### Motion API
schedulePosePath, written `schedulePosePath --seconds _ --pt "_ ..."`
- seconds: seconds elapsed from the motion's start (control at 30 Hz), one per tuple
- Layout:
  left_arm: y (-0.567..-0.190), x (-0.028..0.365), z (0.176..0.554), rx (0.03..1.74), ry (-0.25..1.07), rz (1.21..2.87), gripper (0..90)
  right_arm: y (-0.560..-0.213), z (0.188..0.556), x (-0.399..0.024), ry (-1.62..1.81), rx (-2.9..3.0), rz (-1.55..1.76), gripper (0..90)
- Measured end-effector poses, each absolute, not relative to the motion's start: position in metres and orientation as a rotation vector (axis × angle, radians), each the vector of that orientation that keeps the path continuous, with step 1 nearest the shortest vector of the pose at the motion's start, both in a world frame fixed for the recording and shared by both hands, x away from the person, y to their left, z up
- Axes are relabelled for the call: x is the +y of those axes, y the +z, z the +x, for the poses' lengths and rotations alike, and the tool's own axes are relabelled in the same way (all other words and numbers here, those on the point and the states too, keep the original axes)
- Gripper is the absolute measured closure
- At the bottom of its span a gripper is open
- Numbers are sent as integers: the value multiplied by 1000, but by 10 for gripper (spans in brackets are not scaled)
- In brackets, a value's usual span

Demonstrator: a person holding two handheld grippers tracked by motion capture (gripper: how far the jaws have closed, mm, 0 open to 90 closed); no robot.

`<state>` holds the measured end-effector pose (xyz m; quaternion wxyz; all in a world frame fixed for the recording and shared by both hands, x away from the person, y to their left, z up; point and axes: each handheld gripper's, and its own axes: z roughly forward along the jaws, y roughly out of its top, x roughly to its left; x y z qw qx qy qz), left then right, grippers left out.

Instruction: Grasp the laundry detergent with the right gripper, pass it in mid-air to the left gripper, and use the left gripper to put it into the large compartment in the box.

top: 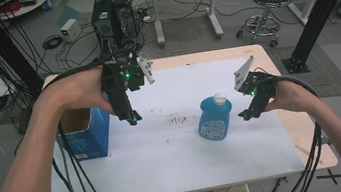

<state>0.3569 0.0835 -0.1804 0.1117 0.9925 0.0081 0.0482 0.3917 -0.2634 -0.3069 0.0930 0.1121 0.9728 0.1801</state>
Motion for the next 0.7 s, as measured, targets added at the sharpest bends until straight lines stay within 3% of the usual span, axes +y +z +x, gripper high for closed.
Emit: schedulePosePath --seconds 0.7 --pt "-185 87 358 35 133 2902 114 -344 370 -246 936 2797 453 116"
